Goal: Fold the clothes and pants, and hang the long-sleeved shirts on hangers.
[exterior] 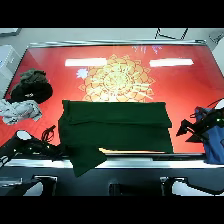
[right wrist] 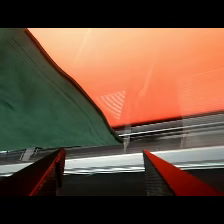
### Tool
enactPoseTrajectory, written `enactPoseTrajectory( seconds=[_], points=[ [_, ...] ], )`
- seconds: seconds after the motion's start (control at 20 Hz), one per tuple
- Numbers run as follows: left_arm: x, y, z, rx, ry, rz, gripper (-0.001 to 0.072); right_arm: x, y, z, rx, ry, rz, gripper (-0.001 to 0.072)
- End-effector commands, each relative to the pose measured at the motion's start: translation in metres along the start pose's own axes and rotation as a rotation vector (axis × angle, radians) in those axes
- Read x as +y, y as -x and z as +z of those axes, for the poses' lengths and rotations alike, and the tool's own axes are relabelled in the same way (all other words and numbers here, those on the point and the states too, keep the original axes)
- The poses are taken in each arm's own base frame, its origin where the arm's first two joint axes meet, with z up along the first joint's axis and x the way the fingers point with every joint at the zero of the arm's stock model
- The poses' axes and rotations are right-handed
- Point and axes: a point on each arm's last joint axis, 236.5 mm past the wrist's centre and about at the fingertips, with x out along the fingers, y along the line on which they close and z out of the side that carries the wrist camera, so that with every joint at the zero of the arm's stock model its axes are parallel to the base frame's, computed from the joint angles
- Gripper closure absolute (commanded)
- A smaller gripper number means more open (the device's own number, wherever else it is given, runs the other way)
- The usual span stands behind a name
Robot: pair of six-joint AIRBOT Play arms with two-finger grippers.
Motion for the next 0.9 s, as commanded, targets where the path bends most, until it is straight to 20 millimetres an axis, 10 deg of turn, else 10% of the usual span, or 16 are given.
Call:
enactPoseTrajectory(
  seconds=[0.0, 0.2, 0.45, 0.85],
  points=[
    [-0.004, -0.016, 0.012, -0.069, 0.026, 0.006, 0.0232, 0.0, -0.001, 0.0, -0.002, 0.003, 0.0, 0.0138],
    [-0.009, -0.024, 0.008, -0.052, 0.017, 0.028, 0.0683, -0.002, -0.006, -0.002, 0.007, 0.004, -0.004, 0.0139],
    [-0.01, -0.023, 0.009, -0.057, 0.011, 0.027, 0.0684, -0.011, -0.061, -0.028, 0.09, -0.007, 0.005, 0.0135],
    [-0.013, -0.019, 0.013, -0.075, -0.002, 0.026, 0.0684, 0.02, -0.086, -0.028, 0.064, -0.044, 0.158, 0.0238]
  ],
)
